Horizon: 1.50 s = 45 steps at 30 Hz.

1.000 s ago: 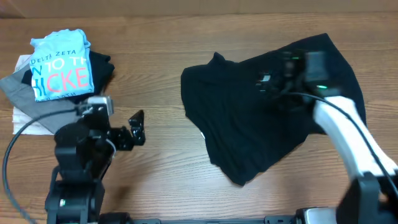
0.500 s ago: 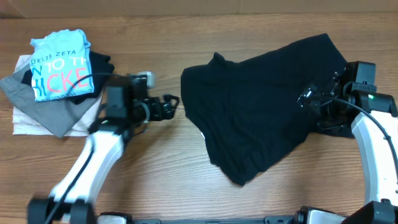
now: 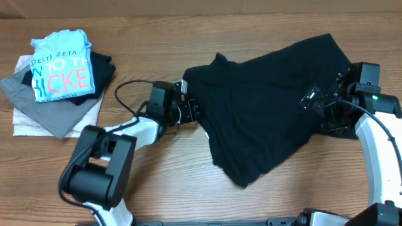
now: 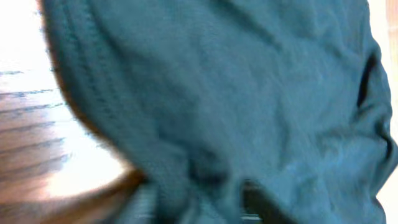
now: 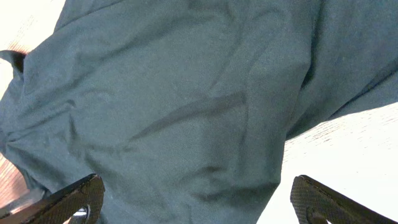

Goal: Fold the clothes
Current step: 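Grasp the shirt's left edge with the left gripper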

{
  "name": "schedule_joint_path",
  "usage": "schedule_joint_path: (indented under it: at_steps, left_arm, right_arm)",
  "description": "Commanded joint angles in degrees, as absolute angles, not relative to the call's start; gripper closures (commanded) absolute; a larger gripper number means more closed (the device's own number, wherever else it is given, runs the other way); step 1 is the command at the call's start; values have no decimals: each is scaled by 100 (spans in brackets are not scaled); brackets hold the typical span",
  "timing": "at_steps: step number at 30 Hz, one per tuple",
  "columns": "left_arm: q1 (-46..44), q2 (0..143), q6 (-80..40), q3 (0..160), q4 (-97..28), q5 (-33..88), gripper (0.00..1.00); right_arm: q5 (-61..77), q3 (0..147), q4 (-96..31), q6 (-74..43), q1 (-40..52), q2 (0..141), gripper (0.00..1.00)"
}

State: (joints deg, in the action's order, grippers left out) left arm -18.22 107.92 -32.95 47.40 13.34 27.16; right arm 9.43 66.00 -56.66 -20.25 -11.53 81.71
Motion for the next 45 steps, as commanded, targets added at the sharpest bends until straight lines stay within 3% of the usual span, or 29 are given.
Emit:
schedule_joint_path:
  at_steps: [1, 12, 13, 14, 15, 16, 17, 20, 23, 27, 30, 34, 37, 45]
  left_arm:
    - [-1848, 10906, -3492, 4945, 1879, 2491, 93]
    - [-1000, 10906, -3496, 6943, 1772, 1734, 96]
    - [-886, 10906, -3494, 7098, 1577, 1734, 88]
    - [-770, 10906, -3492, 7231, 1352, 1723, 69]
    - [-620, 10906, -3494, 7356, 1057, 1717, 36]
    - [-515, 10906, -3494, 7408, 860, 1737, 24]
    - [-421, 10906, -3496, 7432, 652, 1820, 1]
    - [-215, 10906, -3489, 7439, -399, 2626, 0]
    - [-202, 10906, -3273, 7437, -2255, 3402, 0]
    - [-401, 10906, -2545, 7422, -4670, 3544, 0]
    - [-727, 10906, -2014, 7338, -5511, 3511, 2]
    - [-1205, 10908, -2106, 7205, -5452, 2921, 15]
    - [-1509, 10908, -2285, 7072, -4987, 2578, 30]
    - [-2056, 10908, -3061, 6779, -3723, 1804, 31]
  right_arm:
    - [899, 6670, -5693, -1966, -1164, 8145, 0]
    - [834, 6670, -5754, -1944, -1166, 8145, 0]
    - [834, 6670, -5756, -1944, -1164, 8145, 0]
    - [834, 6670, -5758, -1942, -1164, 8145, 0]
    - [834, 6670, -5758, -1942, -1164, 8145, 0]
    - [834, 6670, -5758, -1942, -1164, 8145, 0]
    - [836, 6670, -5758, -1942, -1164, 8145, 0]
    - [836, 6670, -5758, -1944, -1164, 8145, 0]
    - [834, 6670, -5756, -1942, -1164, 8145, 0]
    - [836, 6670, -5756, -1942, -1164, 8145, 0]
    - [836, 6670, -5756, -1942, -1164, 8145, 0]
    - [838, 6670, -5760, -1944, -1164, 8145, 0]
    - [838, 6670, -5800, -1944, -1164, 8145, 0]
    - [836, 6670, -5824, -1944, -1164, 8145, 0]
